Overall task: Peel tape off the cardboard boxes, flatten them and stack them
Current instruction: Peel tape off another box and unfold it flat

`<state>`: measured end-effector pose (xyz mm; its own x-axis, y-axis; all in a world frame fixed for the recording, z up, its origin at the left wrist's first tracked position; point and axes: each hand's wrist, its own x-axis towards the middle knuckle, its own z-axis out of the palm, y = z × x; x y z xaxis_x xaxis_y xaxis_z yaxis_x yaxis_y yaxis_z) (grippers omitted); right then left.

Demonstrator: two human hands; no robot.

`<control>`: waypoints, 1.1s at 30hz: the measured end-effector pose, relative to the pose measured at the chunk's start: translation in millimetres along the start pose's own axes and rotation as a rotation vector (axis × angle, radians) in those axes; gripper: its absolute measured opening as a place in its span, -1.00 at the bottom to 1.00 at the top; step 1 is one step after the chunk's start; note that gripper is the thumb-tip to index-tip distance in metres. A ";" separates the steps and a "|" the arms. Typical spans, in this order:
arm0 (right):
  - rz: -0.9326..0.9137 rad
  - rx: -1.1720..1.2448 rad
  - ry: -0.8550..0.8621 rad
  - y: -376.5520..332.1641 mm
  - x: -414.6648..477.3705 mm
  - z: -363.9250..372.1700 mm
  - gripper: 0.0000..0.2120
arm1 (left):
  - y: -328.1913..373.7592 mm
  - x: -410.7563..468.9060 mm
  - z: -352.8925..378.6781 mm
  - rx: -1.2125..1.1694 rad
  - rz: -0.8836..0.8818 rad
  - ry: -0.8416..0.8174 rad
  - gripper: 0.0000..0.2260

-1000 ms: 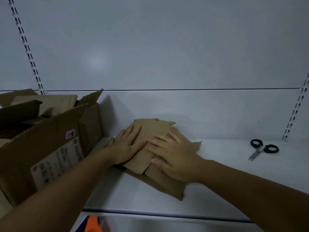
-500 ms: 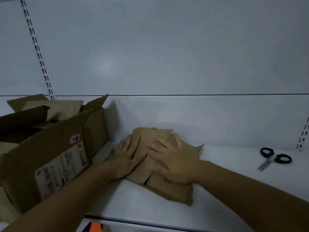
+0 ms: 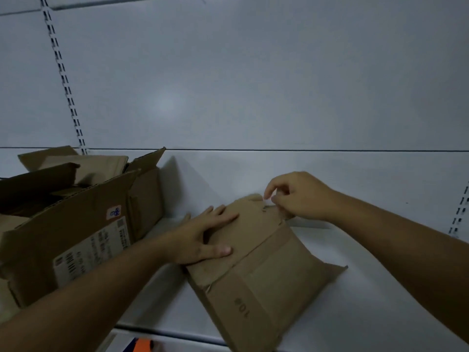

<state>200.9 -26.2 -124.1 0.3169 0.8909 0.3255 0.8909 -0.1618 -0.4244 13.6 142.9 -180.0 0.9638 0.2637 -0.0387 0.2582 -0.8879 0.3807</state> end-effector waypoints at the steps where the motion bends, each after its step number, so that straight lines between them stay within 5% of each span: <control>1: -0.031 -0.003 -0.041 2.2 1.4 -0.9 -0.74 | 7.6 1.5 -7.6 -0.006 -0.004 -0.035 -0.26; 4: 0.002 0.169 -0.268 16.8 6.2 11.4 -0.50 | 22.1 -0.2 -23.5 -0.138 0.006 -0.098 -0.30; 7: -0.019 0.286 -0.334 32.0 9.0 13.7 -0.47 | 26.4 -3.7 -22.9 -0.160 0.056 -0.100 -0.27; 13: -0.393 -0.566 -0.226 45.1 6.2 7.4 -0.22 | 29.4 -3.3 -19.8 -0.327 0.037 -0.021 -0.42; 18: -0.633 -0.442 -0.104 51.2 -10.7 9.1 -0.39 | 39.0 0.4 -17.3 -0.378 0.010 0.043 -0.51; 20: -0.532 -0.446 -0.159 43.9 -16.0 -1.8 -0.48 | 41.7 1.4 -22.0 -0.254 -0.024 0.125 -0.62; 23: -0.309 -0.612 -0.220 16.9 -21.0 -27.5 -0.71 | 54.6 0.4 -32.1 -0.132 -0.004 0.497 -0.90; 25: -0.186 -0.671 -0.241 -3.6 -19.4 -39.8 -0.89 | 73.2 -4.2 -36.8 -0.120 0.019 0.620 -0.85; 33: -0.002 -0.210 -0.294 -18.2 -11.4 -43.9 -0.79 | 88.2 -17.2 -27.4 0.109 -0.080 0.422 -0.72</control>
<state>195.3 -52.0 -83.0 0.2348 0.9704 0.0565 0.9486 -0.2161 -0.2311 18.0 70.4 -120.5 0.8348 0.4441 0.3254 0.3585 -0.8871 0.2908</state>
